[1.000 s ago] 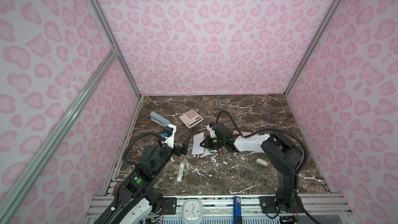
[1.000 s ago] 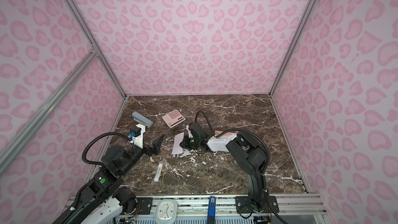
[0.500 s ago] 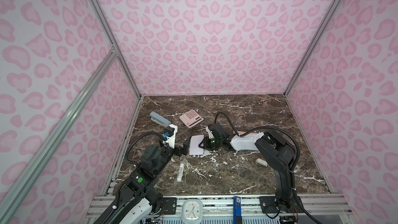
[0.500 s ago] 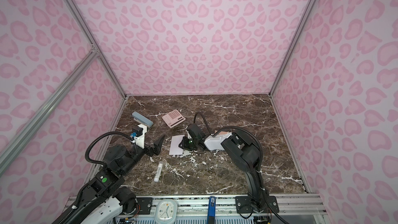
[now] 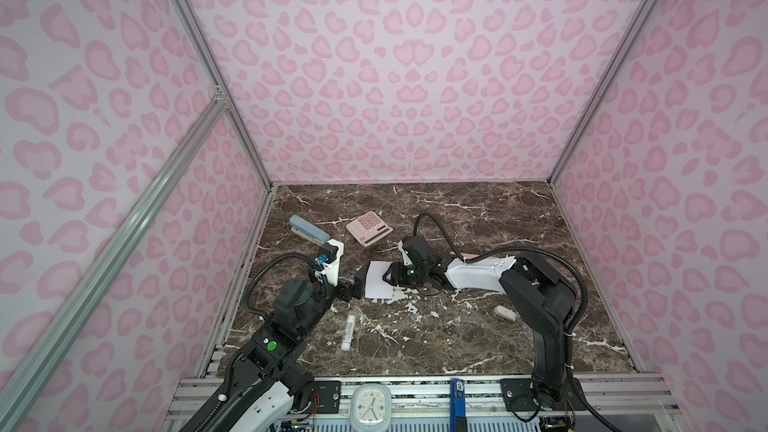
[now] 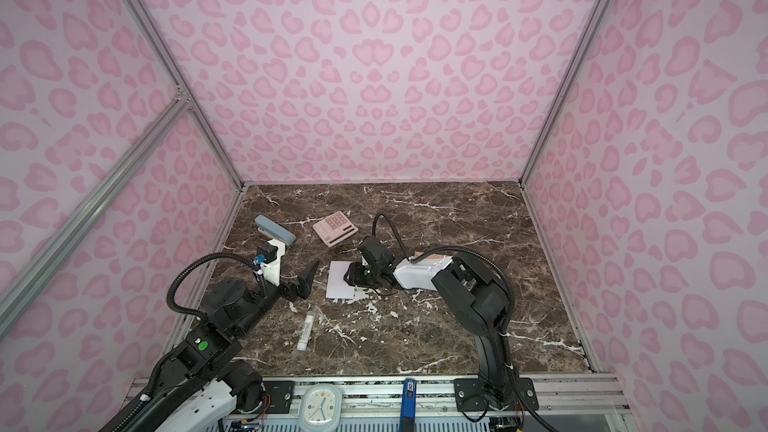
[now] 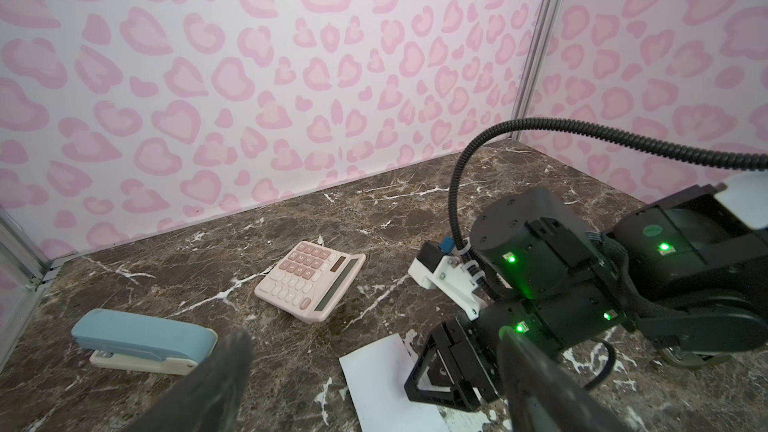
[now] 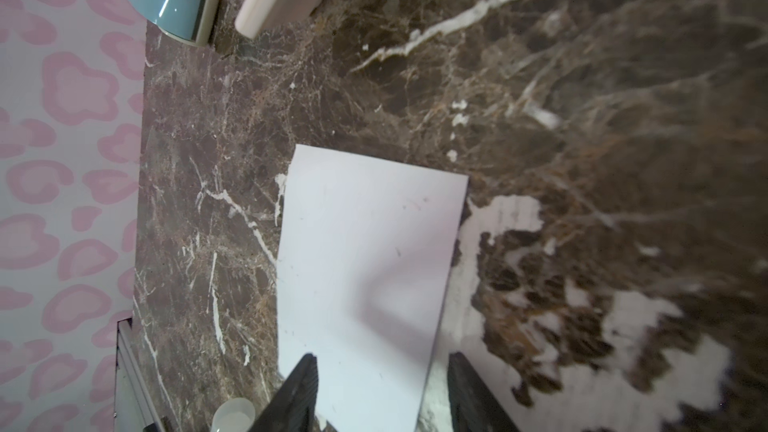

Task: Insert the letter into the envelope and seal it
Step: 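Grasp the corner of the peach envelope with the right gripper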

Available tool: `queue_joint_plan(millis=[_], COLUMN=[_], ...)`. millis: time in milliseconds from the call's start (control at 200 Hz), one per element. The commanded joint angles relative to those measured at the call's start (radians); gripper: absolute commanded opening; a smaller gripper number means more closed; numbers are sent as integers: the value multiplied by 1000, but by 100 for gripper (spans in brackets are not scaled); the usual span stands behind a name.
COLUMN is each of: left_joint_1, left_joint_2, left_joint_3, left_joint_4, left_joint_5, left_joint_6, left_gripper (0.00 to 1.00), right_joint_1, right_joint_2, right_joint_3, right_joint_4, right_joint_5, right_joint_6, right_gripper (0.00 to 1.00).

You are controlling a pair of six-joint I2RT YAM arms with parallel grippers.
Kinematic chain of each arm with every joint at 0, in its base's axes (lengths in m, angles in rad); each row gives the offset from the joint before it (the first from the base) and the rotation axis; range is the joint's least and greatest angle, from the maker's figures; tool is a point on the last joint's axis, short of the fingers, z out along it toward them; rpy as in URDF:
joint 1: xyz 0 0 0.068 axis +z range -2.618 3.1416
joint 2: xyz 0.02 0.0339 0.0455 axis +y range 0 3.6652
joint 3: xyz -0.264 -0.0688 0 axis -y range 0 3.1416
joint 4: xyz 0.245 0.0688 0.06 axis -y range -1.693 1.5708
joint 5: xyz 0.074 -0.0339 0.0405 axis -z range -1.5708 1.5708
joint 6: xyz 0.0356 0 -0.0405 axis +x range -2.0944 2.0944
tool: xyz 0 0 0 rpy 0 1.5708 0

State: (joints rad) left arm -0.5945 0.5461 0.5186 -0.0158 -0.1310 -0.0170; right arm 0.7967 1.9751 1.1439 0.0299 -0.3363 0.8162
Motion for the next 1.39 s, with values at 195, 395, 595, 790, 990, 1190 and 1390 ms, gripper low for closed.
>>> queue_joint_plan(millis=[195,395,595,790,990,1190,1390], left_joint_1=[1,1,1,1,-2,-7,-8], left_joint_2=[9,13,33,105,224,281,277], left_joint_3=[-2,0,7,5,13,35,15], left_joint_4=[28,30,39,93,168,192,199], left_joint_5=[5,13,45,138,213,242,252], left_joint_6=[-5,-5,-5,-43,-94,-112,-134], left_gripper=[95,95,95,93,91,90,92], right_joint_1=[-4,-25,-64,-76,-88,-127,-150], right_joint_2=[-49,-128,-230,-325,-333,-274,-238], right_joint_3=[24,57,43,-6,9,-4,-14], right_joint_4=[-192,-301,-379,-420,-538,-581,-573], right_joint_5=[119,228,385,609,774,800,813], right_joint_6=[-100,-235,-466,-731,-859,-882,-916], right_gripper=[55,54,51,50,51,53,53])
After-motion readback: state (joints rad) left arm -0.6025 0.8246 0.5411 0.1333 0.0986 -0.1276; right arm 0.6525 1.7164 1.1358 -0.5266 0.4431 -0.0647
